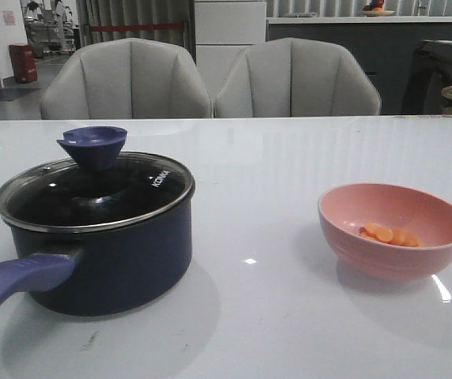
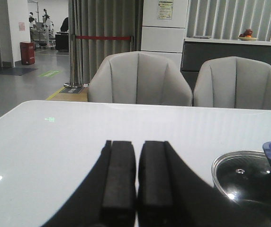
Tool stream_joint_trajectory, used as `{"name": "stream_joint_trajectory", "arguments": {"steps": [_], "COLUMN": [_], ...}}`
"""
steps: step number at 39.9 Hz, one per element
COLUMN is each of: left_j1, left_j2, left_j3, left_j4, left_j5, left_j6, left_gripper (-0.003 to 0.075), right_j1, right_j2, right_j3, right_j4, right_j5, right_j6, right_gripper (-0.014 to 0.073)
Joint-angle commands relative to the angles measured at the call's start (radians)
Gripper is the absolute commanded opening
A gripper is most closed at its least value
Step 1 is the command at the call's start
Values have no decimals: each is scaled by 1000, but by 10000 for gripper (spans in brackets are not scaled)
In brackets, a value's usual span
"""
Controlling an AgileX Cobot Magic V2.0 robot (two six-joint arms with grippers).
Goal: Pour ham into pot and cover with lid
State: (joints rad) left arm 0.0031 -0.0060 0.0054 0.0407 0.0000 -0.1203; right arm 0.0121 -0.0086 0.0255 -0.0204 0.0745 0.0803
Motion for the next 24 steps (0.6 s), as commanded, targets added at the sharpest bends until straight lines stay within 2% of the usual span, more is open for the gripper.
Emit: {"name": "stream_joint_trajectory", "arguments": {"steps": [1, 5, 9, 11, 24], "left_j1": [3, 3, 3, 3, 3], "left_j2": [-20, -20, -20, -17, 179], "left_j3": [32, 32, 27, 6, -351], "left_j4": [-2, -2, -3, -3, 33], "left_j5": [-71, -114, -278, -274, 117], "left_j6": [-7, -5, -1, -1, -1], "left_gripper": [113, 113, 113, 113, 113], "right_j1": [-3, -3, -3, -3, -3], "right_j2": [-20, -20, -20, -20, -20], "right_j3": [11, 11, 11, 11, 11], "right_j4": [-12, -12, -12, -12, -12], "right_j5": [-75, -75, -75, -75, -75], "right_j6": [-1, -1, -1, -1, -1], "right_gripper": [152, 152, 152, 152, 152]}}
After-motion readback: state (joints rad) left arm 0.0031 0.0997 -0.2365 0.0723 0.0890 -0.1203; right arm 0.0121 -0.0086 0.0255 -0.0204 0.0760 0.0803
